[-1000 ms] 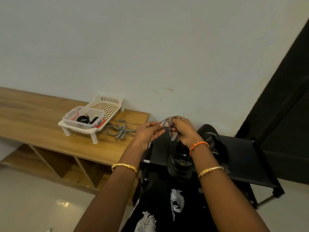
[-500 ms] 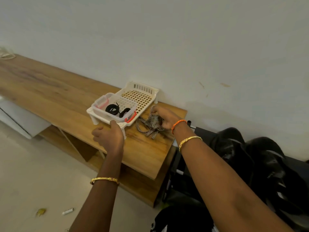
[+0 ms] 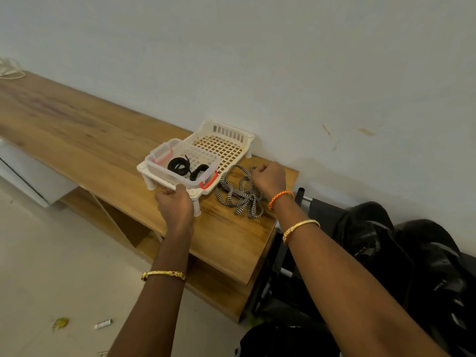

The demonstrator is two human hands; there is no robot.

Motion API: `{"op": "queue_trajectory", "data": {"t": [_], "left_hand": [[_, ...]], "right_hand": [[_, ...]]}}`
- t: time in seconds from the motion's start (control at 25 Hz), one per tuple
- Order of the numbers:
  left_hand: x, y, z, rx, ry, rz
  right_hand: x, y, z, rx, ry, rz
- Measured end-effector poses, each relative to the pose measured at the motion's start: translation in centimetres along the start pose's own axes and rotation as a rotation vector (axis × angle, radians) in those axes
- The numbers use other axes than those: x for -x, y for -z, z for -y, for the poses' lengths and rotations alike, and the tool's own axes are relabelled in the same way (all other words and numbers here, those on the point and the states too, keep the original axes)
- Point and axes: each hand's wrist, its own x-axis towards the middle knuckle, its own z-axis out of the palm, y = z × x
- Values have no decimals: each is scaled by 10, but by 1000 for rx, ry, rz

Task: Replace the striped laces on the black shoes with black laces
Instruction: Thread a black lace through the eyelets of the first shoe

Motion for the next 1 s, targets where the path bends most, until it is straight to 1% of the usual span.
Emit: {"op": "queue_trajectory", "data": {"t": [0.04,0.08,0.12,0.16,0.24,0.28,0.32,0.4,0.44,0.64,0.72,0.8,0.92,1.0], "left_hand": [[0,0,-1,-11,-1,14],[-1,2,-3,-19,-3,26],[-2,2,-4,-24,-6,35],[-3,3,-5,-29,-13,40],[-3,4,-5,-52,-34,42],[-3,5,-5,-65,-48,43],[-3,6,-4,-71,-64,47],[-4,8,-3,-85,-97,55],[-4,8,-3,-97,-109,55],[-4,5,0,-140,-130,26],[-4,5,2,-133,-131,33],[-4,4,3,-132,-131,31],[-5,5,5,-138,-118,33],[-7,5,4,-129,-96,38]], "right_hand": [[3,3,11,-46,81,-50],[3,5,29,-112,178,-57],[4,6,47,-141,285,-9],[3,5,67,-99,400,82],[1,-7,100,155,570,293],[1,-14,113,339,626,361],[-1,-24,121,521,674,392],[-2,-45,121,809,730,399],[-3,-54,119,896,738,392],[-13,-77,116,1113,744,320],[-14,-81,114,1152,745,326],[-16,-82,112,1121,758,335],[-16,-69,116,929,763,291],[-15,-46,124,752,719,264]]}}
